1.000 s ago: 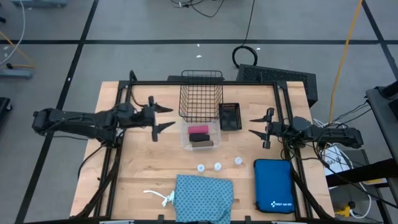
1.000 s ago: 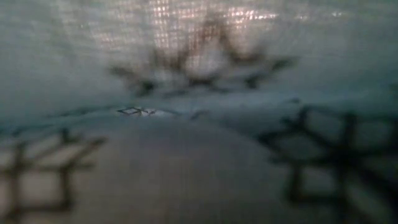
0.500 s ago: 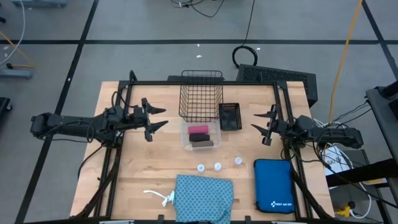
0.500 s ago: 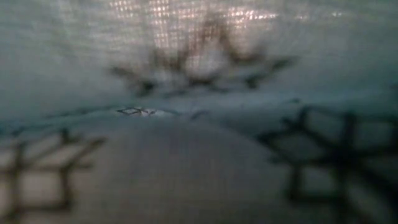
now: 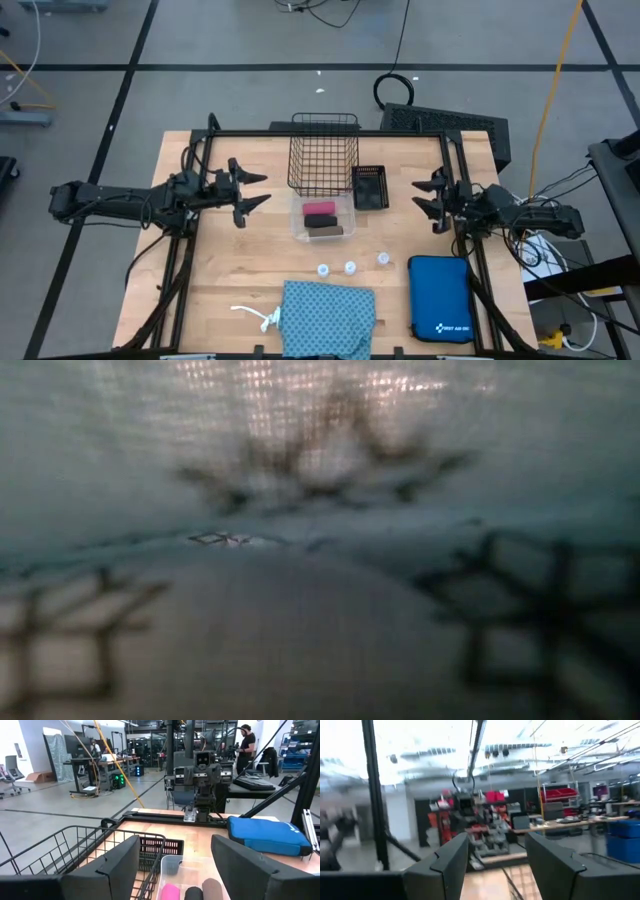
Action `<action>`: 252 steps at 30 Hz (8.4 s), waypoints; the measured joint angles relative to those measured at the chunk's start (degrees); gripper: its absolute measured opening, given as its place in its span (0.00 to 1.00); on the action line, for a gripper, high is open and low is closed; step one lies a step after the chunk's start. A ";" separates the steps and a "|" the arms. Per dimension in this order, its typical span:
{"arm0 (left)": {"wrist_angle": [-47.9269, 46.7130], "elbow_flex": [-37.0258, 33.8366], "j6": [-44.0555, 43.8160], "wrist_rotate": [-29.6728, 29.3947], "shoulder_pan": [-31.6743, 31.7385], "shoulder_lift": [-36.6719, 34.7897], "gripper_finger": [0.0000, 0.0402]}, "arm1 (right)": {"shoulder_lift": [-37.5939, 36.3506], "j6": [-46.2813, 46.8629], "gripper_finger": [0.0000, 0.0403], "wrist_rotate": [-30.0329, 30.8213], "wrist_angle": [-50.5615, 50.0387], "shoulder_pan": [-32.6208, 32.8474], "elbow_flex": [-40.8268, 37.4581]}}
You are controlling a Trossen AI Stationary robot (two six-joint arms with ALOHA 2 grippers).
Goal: Pick & Place Medicine items
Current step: Put the right transparent medicine bottle into the black bin
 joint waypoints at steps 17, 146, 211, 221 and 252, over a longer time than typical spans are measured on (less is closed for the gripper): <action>0.07 0.00 0.02 0.00 0.02 0.00 0.64 | 4.11 23.53 0.47 -2.79 11.35 2.39 0.02; 0.07 0.04 0.02 -0.02 0.02 0.02 0.67 | 78.71 24.31 0.33 4.85 -69.16 17.92 62.23; 0.07 0.04 0.02 -0.02 0.00 0.01 0.67 | 93.81 -2.55 0.35 0.33 -62.71 -23.52 66.97; 0.07 0.04 0.02 -0.01 0.00 0.01 0.67 | 93.81 -1.87 0.35 0.05 -62.93 -23.44 65.52; 0.07 0.04 0.02 -0.02 0.02 0.00 0.67 | 93.81 -1.40 0.52 0.04 -62.24 -23.44 64.78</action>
